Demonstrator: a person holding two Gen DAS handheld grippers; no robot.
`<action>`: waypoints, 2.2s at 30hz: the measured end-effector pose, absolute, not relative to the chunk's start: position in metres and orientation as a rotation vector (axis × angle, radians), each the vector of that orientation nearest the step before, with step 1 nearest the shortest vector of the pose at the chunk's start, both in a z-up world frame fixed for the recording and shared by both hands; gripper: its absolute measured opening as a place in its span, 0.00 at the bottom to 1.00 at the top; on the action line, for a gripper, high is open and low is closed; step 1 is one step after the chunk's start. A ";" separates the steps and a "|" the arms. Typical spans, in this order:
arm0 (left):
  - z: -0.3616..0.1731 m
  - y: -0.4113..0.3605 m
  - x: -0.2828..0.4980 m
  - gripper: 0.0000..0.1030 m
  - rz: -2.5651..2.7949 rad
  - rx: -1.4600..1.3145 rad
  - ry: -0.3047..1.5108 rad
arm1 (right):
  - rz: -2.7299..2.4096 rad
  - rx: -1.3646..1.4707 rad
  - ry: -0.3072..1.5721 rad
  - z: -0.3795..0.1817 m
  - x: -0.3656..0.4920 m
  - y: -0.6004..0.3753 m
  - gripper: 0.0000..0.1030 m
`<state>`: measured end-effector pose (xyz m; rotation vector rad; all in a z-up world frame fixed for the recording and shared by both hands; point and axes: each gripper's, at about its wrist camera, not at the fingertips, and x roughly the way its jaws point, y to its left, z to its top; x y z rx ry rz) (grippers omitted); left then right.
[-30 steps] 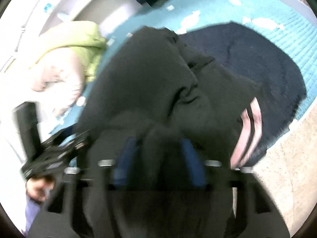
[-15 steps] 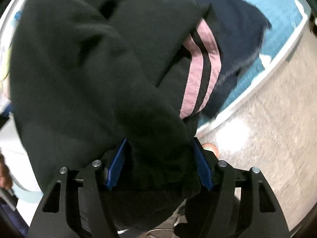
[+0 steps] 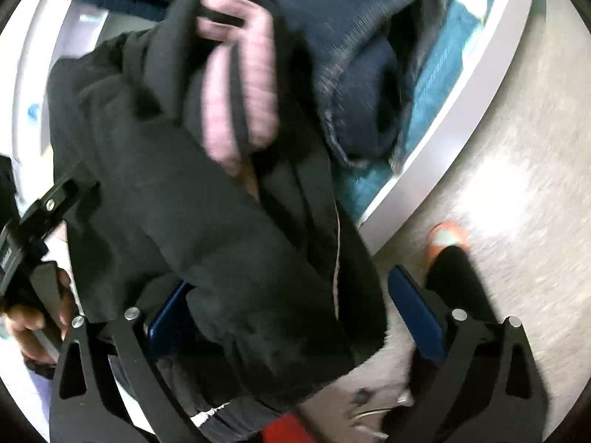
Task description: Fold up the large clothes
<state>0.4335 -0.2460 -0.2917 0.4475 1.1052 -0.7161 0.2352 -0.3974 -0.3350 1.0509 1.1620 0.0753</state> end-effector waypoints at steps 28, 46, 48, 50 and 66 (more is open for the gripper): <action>-0.339 -0.010 0.359 0.96 -0.616 -0.603 1.101 | 0.502 1.446 1.169 -0.423 0.256 -0.395 0.94; -0.361 -0.018 0.388 0.96 -0.634 -0.573 1.192 | 0.491 1.518 1.090 -0.443 0.259 -0.354 0.95; -0.361 -0.021 0.390 0.96 -0.624 -0.567 1.184 | 0.487 1.536 1.066 -0.448 0.258 -0.353 0.95; -0.360 -0.019 0.390 0.96 -0.619 -0.568 1.174 | 0.497 1.507 1.061 -0.443 0.256 -0.352 0.91; -0.324 -0.005 0.369 0.96 -0.604 -0.553 0.969 | 0.599 1.116 1.005 -0.333 0.259 -0.326 0.59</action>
